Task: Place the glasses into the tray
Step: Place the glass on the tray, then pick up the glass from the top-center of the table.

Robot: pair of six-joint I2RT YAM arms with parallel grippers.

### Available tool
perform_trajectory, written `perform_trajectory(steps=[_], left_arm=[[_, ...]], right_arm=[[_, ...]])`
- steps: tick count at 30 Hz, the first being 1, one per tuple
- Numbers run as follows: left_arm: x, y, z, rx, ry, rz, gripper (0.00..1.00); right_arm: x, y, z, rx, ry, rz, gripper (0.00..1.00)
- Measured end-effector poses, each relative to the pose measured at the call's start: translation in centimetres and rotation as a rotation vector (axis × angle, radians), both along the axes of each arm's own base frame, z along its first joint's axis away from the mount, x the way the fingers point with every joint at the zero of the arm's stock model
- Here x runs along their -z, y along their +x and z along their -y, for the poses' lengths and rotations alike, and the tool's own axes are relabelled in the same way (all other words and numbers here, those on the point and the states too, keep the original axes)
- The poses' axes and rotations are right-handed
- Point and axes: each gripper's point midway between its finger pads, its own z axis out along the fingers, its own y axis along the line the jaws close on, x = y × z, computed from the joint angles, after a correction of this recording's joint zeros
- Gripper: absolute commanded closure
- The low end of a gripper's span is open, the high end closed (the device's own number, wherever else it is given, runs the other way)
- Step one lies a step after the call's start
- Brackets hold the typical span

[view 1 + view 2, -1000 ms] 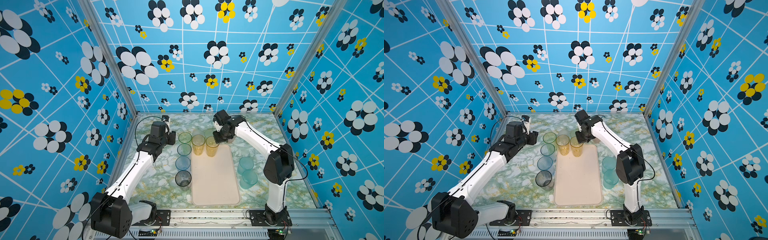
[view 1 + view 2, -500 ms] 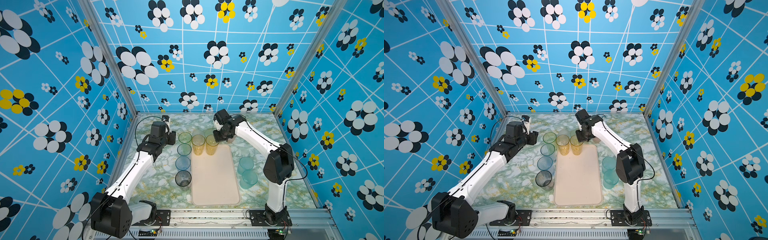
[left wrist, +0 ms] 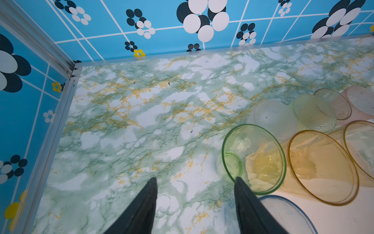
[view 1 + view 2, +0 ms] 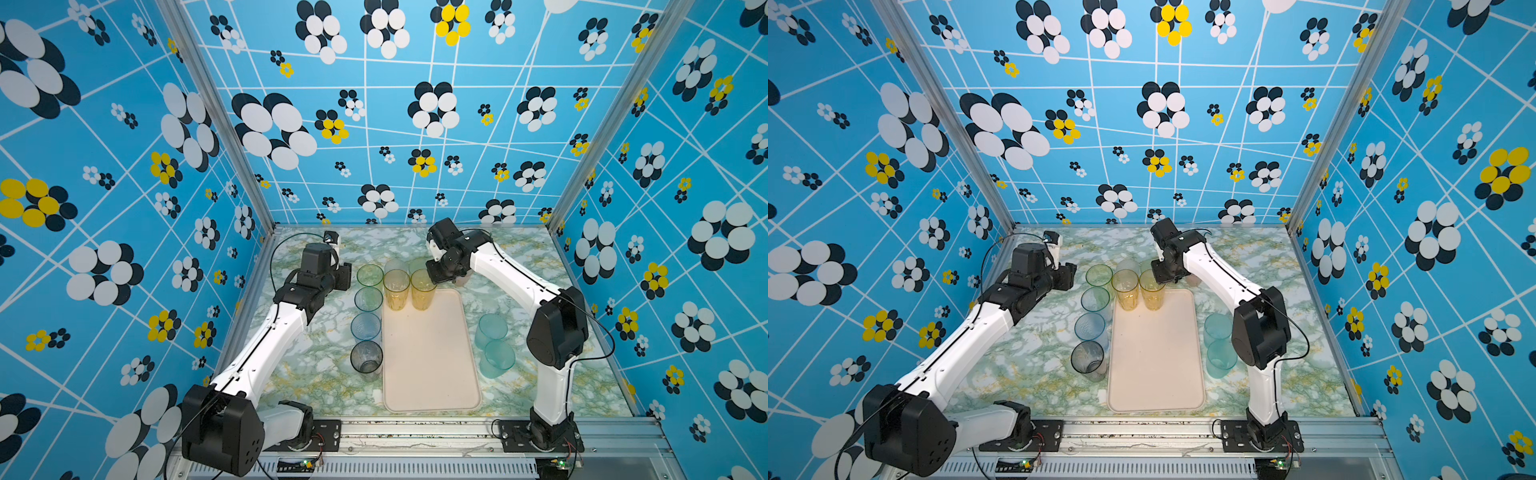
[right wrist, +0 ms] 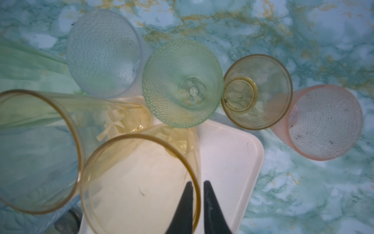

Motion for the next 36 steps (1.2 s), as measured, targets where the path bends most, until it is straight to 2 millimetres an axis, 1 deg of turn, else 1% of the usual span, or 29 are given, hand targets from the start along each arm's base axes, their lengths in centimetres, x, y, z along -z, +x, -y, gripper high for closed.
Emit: perform_trajectory(steps=[5, 9, 12, 16, 19, 24, 26, 27, 29, 30, 34, 36], left_arm=[[0.1, 0.0, -0.1, -0.003, 0.001, -0.004, 0.39], [0.1, 0.0, -0.2, -0.004, 0.001, -0.006, 0.39], [0.3, 0.0, -0.1, -0.004, 0.003, -0.011, 0.41], [1.2, 0.1, -0.1, -0.002, 0.015, -0.045, 0.41], [1.6, 0.1, -0.1, 0.001, 0.022, -0.066, 0.42], [1.1, 0.4, 0.4, 0.02, 0.01, -0.083, 0.43], [0.8, 0.8, 0.8, 0.034, 0.002, -0.095, 0.43], [0.6, 0.9, 1.0, 0.042, -0.003, -0.104, 0.44], [0.3, 1.5, 1.5, 0.061, -0.014, -0.128, 0.45], [0.2, 1.7, 1.8, 0.069, -0.019, -0.139, 0.45], [0.4, 2.1, 2.6, 0.103, -0.04, -0.194, 0.47], [1.0, 1.9, 2.9, 0.118, -0.048, -0.229, 0.49]], right_arm=[[-0.1, 0.1, -0.1, -0.001, 0.006, 0.003, 0.82], [-0.1, 0.1, -0.2, -0.002, 0.007, 0.003, 0.76], [-0.2, 0.3, -0.3, -0.001, 0.013, 0.012, 0.7], [-1.2, 0.4, -0.2, 0.004, 0.03, 0.043, 0.64], [-3.2, 0.2, 0.6, 0.017, 0.057, 0.092, 0.62], [-7.9, -0.7, 4.1, 0.088, 0.123, 0.204, 0.61], [-9.0, -1.0, 5.5, 0.119, 0.139, 0.235, 0.61], [-9.2, -1.2, 6.1, 0.13, 0.142, 0.242, 0.61], [-8.9, -1.8, 7.2, 0.148, 0.135, 0.237, 0.61], [-8.5, -2.0, 7.3, 0.151, 0.131, 0.231, 0.61], [-6.6, -2.5, 7.6, 0.151, 0.112, 0.19, 0.61], [-6.3, -2.5, 7.5, 0.15, 0.113, 0.184, 0.61]])
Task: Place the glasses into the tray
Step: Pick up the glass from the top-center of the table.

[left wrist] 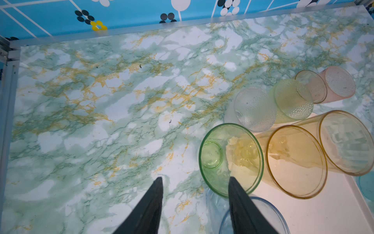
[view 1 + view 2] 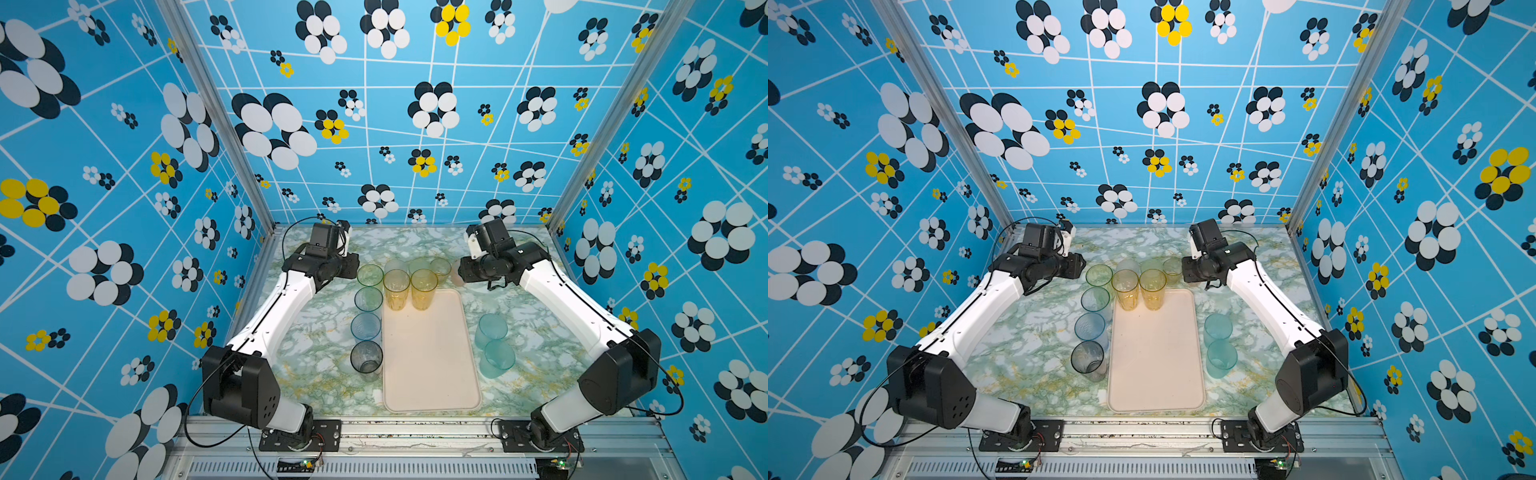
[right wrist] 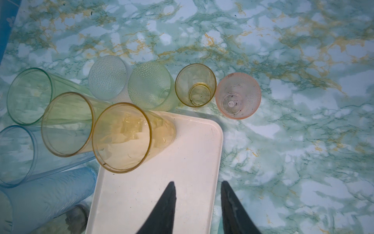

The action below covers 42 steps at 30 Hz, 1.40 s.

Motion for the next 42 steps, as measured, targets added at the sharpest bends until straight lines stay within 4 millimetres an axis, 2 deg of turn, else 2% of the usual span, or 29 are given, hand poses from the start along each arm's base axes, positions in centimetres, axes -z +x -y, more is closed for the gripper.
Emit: perform_trajectory(steps=[10, 12, 22, 27, 35, 42], left_arm=[[4.0, -0.5, 0.6, 0.022, 0.006, -0.169, 0.56], [4.5, -0.7, 0.6, 0.024, 0.009, -0.189, 0.61], [5.4, 0.0, 0.8, 0.025, 0.014, -0.219, 0.71], [6.2, 0.2, 0.8, 0.025, 0.019, -0.239, 0.72], [6.0, 0.5, 0.9, 0.026, 0.02, -0.234, 0.75], [6.8, 1.0, 1.0, 0.025, 0.034, -0.25, 0.8]], right_arm=[[-0.1, 0.1, -0.2, -0.004, 0.009, 0.006, 0.61], [-0.1, 0.2, -0.1, -0.004, 0.009, 0.006, 0.61], [0.3, 0.3, -0.2, -0.004, 0.008, -0.003, 0.61], [0.3, 0.3, -0.2, -0.005, 0.007, -0.004, 0.61], [0.6, 0.3, -0.3, -0.006, 0.009, -0.008, 0.61], [1.2, 0.4, -0.4, -0.008, 0.011, -0.019, 0.61]])
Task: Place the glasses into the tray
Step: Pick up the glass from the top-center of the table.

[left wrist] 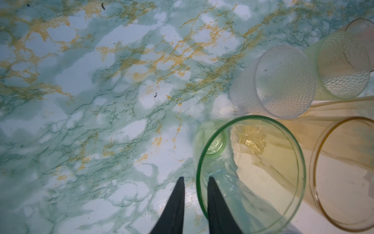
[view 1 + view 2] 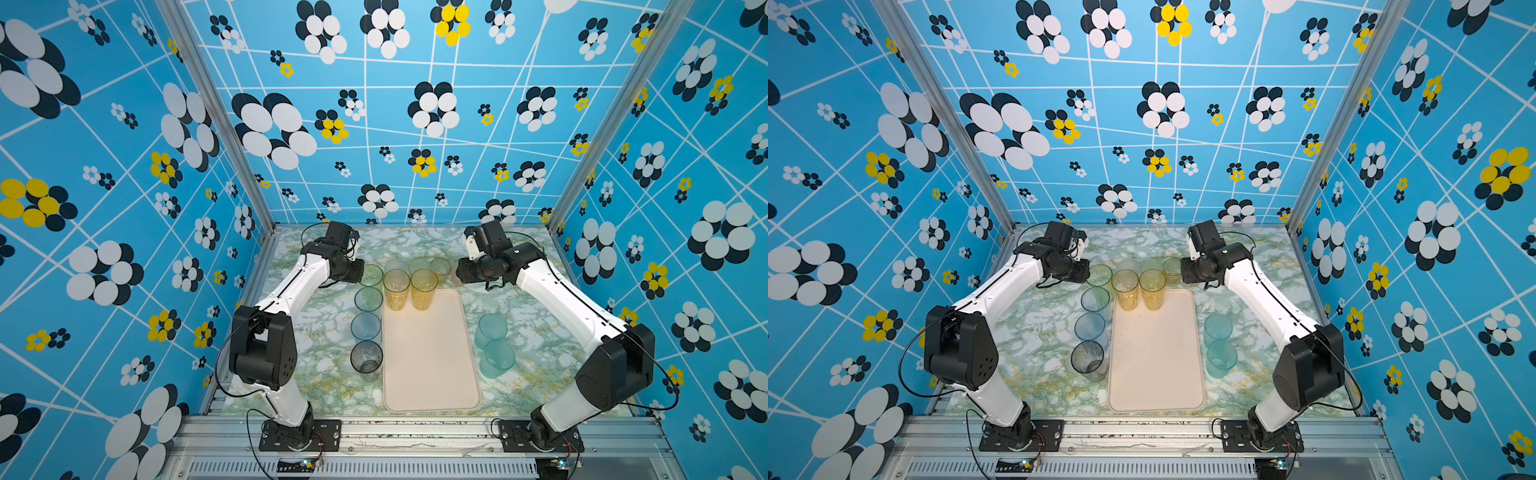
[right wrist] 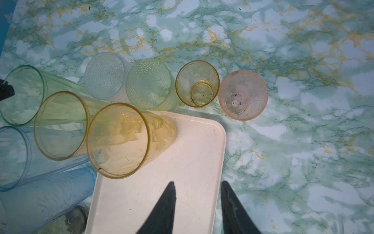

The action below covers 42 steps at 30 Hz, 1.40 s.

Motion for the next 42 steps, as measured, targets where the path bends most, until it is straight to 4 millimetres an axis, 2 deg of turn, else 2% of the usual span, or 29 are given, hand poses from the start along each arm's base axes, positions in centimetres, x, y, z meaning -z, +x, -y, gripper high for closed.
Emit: perform_trajectory(steps=[7, 17, 21, 37, 42], left_arm=[[-0.2, 0.3, 0.2, 0.004, 0.02, 0.003, 0.9], [-0.3, 0.8, -0.4, 0.005, 0.068, 0.009, 0.95], [-0.3, 0.8, -0.6, 0.004, 0.093, 0.014, 1.0], [-0.7, 1.6, -0.9, 0.004, 0.135, 0.059, 1.0], [-1.7, 1.6, -1.5, -0.012, 0.129, 0.081, 1.0]], right_arm=[[0.3, -0.1, -0.2, -0.006, 0.006, -0.007, 0.6], [0.5, 0.0, -0.2, -0.006, 0.007, -0.008, 0.6], [0.6, 0.0, -0.1, -0.004, 0.005, -0.01, 0.6], [1.1, 0.1, -0.1, -0.002, 0.01, -0.009, 0.61], [1.3, 0.1, -0.1, -0.002, 0.009, -0.01, 0.61]])
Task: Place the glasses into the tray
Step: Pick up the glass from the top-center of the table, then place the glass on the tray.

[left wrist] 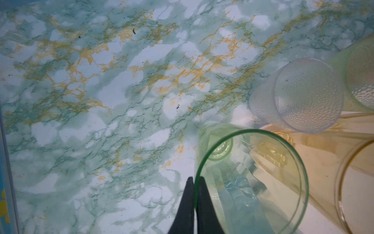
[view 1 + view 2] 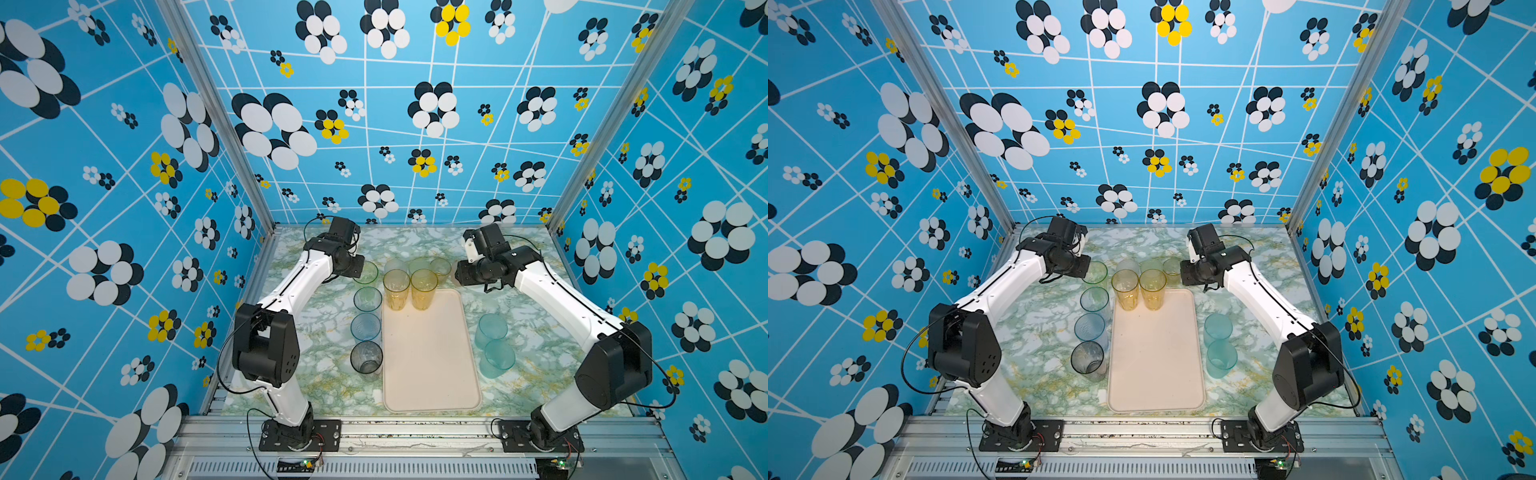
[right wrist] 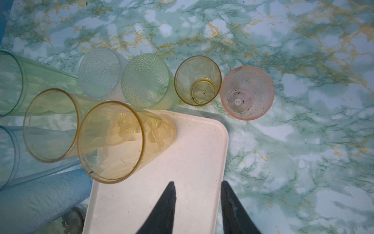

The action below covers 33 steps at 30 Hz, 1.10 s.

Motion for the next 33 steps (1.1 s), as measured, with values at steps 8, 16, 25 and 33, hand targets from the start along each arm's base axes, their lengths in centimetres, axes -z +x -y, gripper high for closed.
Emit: perform_trajectory(steps=[8, 16, 25, 33], left_arm=[[-3.9, 0.3, -2.5, -0.058, -0.024, 0.101, 1.0], [-7.7, 0.7, -2.6, -0.06, -0.044, 0.191, 1.0], [-18.9, 0.4, 0.7, 0.039, -0.116, 0.433, 1.0], [-22.5, -1.9, 9.2, 0.272, -0.206, 0.485, 1.0]], right_arm=[[0.4, 0.1, 0.0, 0.004, 0.003, 0.001, 0.61], [0.5, -0.1, 1.0, 0.041, -0.002, 0.005, 0.61], [-0.7, 0.4, 5.8, 0.177, -0.021, 0.049, 0.61], [-1.7, 0.8, 8.0, 0.244, -0.033, 0.079, 0.61]])
